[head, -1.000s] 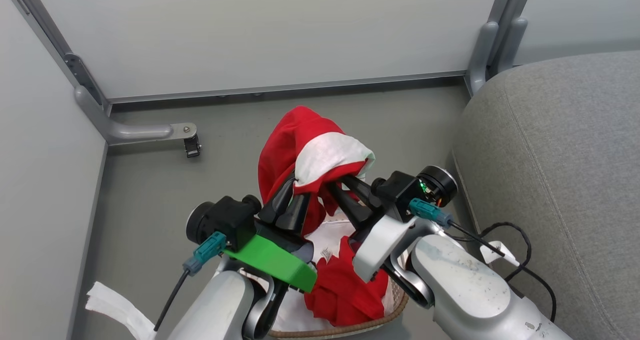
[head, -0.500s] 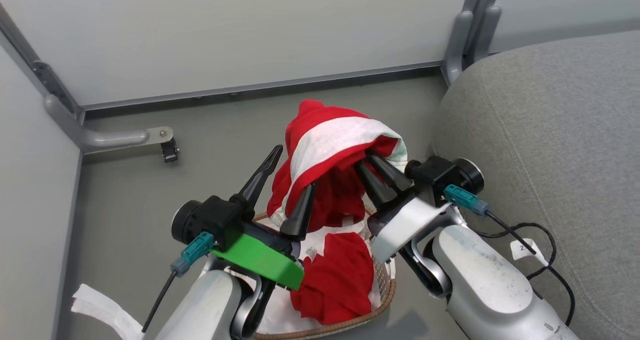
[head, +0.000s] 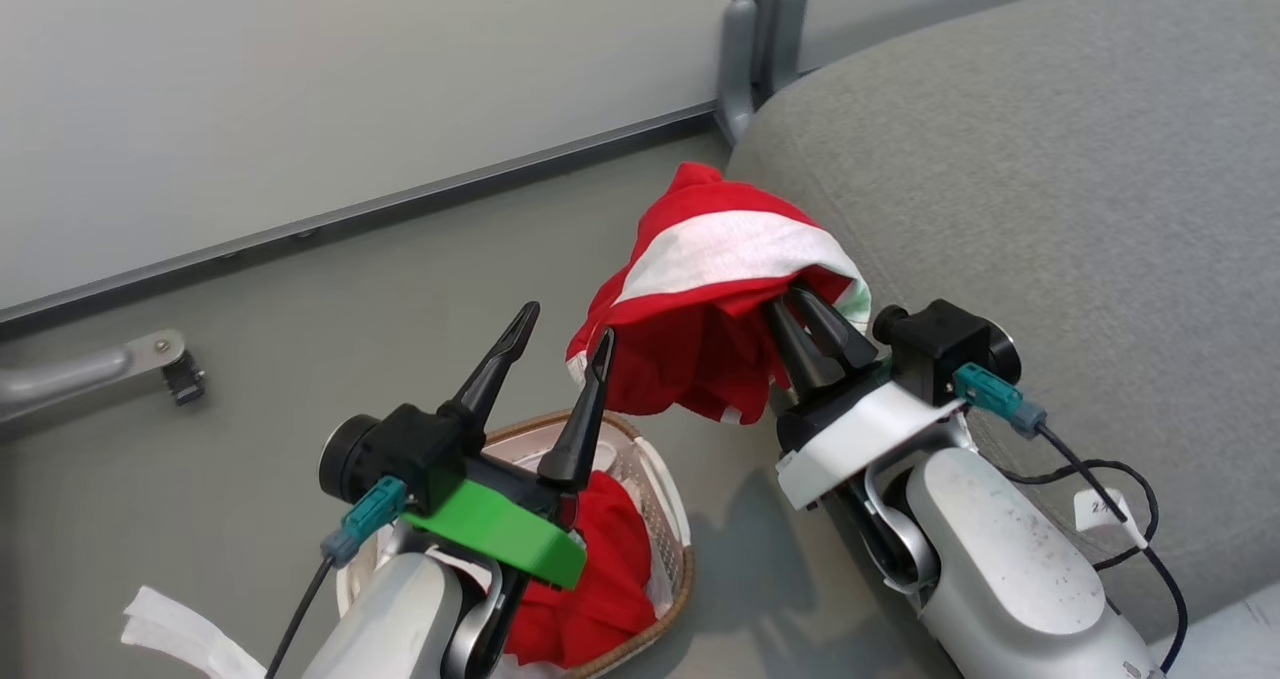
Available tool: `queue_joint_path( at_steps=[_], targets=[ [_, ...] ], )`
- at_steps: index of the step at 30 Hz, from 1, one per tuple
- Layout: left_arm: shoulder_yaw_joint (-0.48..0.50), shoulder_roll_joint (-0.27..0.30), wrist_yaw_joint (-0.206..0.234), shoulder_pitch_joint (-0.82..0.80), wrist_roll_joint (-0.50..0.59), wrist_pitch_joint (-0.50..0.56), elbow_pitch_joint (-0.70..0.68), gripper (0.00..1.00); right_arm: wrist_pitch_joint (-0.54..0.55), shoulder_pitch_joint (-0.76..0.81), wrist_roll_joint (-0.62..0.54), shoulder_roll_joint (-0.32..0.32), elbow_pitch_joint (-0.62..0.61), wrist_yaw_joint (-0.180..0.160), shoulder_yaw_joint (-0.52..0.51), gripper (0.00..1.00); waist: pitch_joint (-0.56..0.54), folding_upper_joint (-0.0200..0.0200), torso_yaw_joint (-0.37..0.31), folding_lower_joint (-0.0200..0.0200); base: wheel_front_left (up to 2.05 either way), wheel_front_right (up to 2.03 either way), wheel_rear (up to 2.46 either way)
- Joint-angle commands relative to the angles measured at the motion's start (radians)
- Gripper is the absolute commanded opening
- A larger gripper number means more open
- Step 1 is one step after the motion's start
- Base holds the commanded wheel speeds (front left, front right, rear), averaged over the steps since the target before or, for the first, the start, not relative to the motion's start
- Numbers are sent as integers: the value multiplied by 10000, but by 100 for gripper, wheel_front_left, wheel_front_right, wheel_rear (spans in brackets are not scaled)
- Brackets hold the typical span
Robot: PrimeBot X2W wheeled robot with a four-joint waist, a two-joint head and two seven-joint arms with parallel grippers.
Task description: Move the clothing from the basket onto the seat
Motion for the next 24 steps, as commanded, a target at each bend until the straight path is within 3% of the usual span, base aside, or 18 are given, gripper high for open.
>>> queue_joint_path(
  at_steps=[1,8,16,24],
  targets=[
    [27,48,-30,199,103,3,-34,100,-48,186,-23,-18,-106,-8,-59,0,112,0,-1314,0,0,0,0],
    [186,24,-30,373,241,6,-195,100,-48,484,51,-21,-526,-6,-208,0,349,0,-2845,0,0,0,0],
    [-362,183,-30,-89,97,6,-156,100,-50,866,-397,-9,-931,-8,-1285,0,858,0,-3046,0,0,0,0],
    [-338,831,-30,103,220,6,-383,100,-50,-713,-1550,-24,134,-8,-2779,0,1939,0,-2802,0,0,0,0]
  ],
)
